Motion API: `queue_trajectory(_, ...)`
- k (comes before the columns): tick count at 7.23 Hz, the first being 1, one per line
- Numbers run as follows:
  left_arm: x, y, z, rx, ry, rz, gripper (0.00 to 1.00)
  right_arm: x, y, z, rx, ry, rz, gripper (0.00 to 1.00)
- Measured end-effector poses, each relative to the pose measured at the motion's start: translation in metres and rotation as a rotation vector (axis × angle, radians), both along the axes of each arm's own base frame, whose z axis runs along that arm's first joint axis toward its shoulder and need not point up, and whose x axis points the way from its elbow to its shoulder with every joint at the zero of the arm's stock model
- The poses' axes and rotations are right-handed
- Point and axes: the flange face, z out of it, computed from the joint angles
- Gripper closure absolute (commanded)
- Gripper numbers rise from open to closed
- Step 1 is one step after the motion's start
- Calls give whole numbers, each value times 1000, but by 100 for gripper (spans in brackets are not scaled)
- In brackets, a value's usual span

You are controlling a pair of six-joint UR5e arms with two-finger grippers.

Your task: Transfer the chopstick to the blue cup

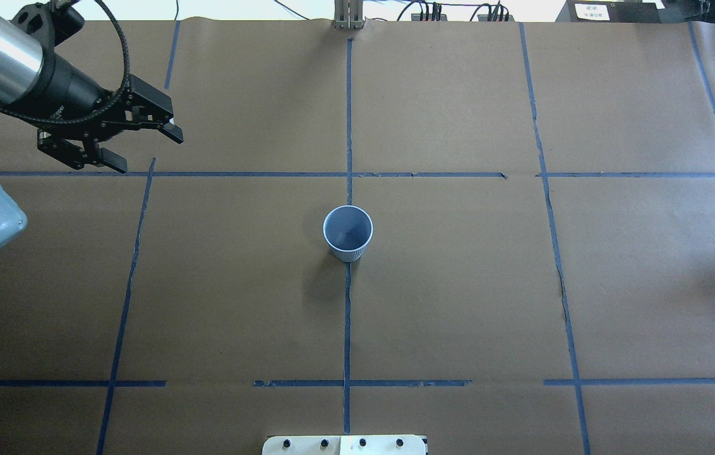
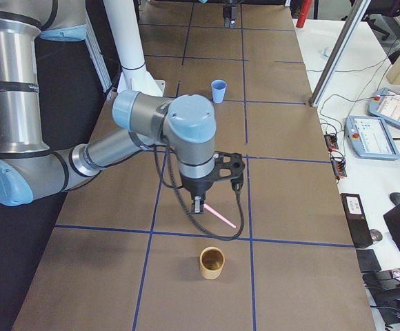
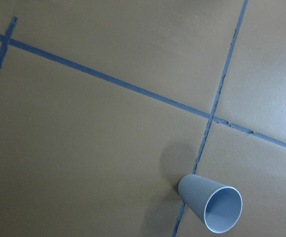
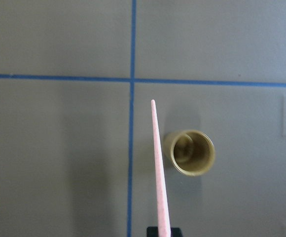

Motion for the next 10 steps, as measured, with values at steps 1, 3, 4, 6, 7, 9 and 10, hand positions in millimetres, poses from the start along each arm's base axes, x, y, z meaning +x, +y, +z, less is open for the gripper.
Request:
queue_trajectory(1,-15,-5,28,50,-38,15,0,-36,-44,-45,6,-7,7,100)
queue_trajectory(3,-54,-9,91,136,-116,51,0,-139,-110,-141,4,-21,-7,100)
queue_trajectory(4,-78,-7,123,169,-152,67,0,-203,-127,-189,-16,-35,-6,100)
queue_trajectory(6,-129,3,185,217,-219,94,0,-325,-126,-277,-79,-76,-2,100)
queue_trajectory(7,-157,4,218,244,-253,111,0,-381,-113,-317,-113,-96,0,100)
queue_trajectory(9,-200,-4,277,291,-303,152,0,-467,-75,-385,-142,-121,-12,100)
queue_trajectory(10,-208,-5,294,297,-313,166,0,-503,-55,-409,-126,-112,-29,100)
